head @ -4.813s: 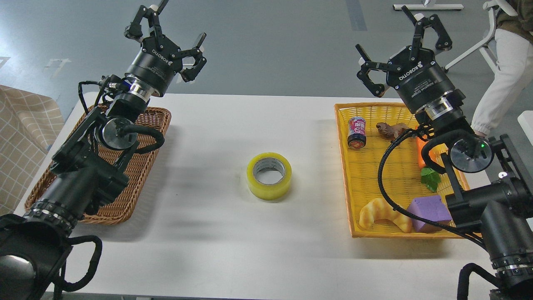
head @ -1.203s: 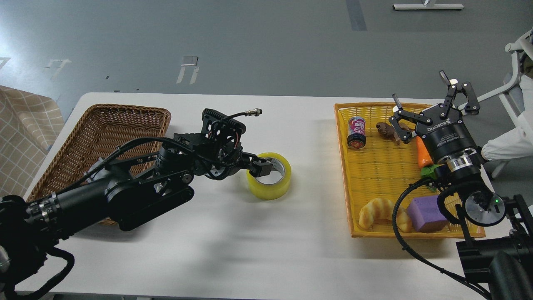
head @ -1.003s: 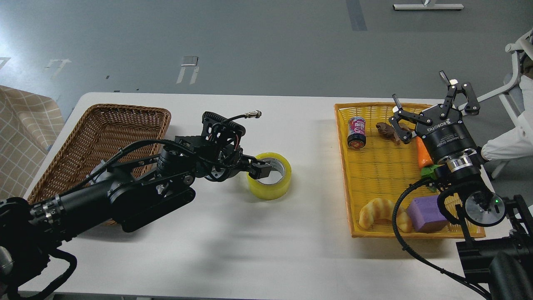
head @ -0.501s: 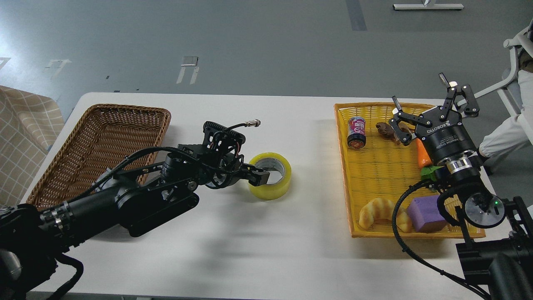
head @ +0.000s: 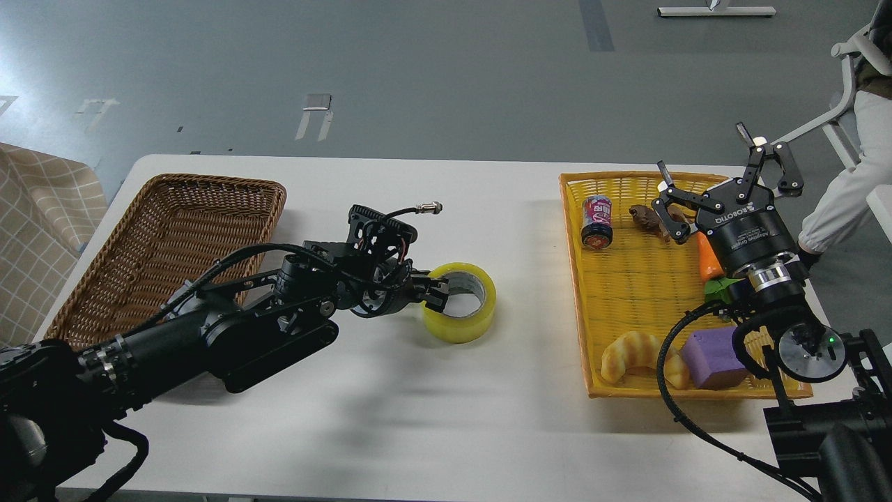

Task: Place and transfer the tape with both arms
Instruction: 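Lift the tape roll with the left gripper over the wicker basket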

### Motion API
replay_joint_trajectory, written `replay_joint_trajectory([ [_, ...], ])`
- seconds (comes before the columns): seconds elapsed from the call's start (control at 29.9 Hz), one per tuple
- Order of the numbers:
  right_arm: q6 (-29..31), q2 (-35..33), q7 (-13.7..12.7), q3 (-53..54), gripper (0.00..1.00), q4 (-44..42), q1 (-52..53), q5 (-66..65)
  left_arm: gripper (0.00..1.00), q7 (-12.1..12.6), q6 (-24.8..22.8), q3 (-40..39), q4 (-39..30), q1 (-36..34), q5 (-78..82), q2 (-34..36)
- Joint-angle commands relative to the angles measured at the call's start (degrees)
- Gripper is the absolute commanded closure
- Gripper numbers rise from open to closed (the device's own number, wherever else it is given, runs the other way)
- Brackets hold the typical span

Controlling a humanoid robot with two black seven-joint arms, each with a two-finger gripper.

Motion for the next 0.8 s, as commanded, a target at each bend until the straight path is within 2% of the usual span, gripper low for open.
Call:
replay_joint_trajectory([
  [0.0,0.00,0.08,0.00,0.01,0.00,-0.01,-0.20,0.04,1.00,-0.07,0.00,-0.17,-0.15,-1.01,0.00,0.40],
  [0.17,0.00,0.17,0.08,0.01,0.00,-0.01,-0.12,0.04,1.00,-0.07,0.00,-0.61,-0.41,-2.69,-0.35,1.45],
  [0.37,0.00,0.08,0.08,0.10,0.00,-0.01,-0.12,0.04,1.00,-0.33,0.00,-1.14,-1.12,-6.20,-2.45,6.11],
  [0.53,0.00,0.17,0.08,0.10,0.00,-0.01,-0.12,0.04,1.00,-0.51,0.00,-1.14,-1.29,-10.15,-7.29,12.70],
  [0.67,0.00,0.26,0.08,0.10,0.00,0.08,-0.12,0.04,1.00,-2.43,0.00,-1.14,-1.29,-11.56,-8.09,17.61],
  [0.77,0.00,0.35,0.08,0.10,0.00,0.08,-0.12,0.04,1.00,-2.97,0.00,-1.14,-1.29,-11.74,-9.66,21.74],
])
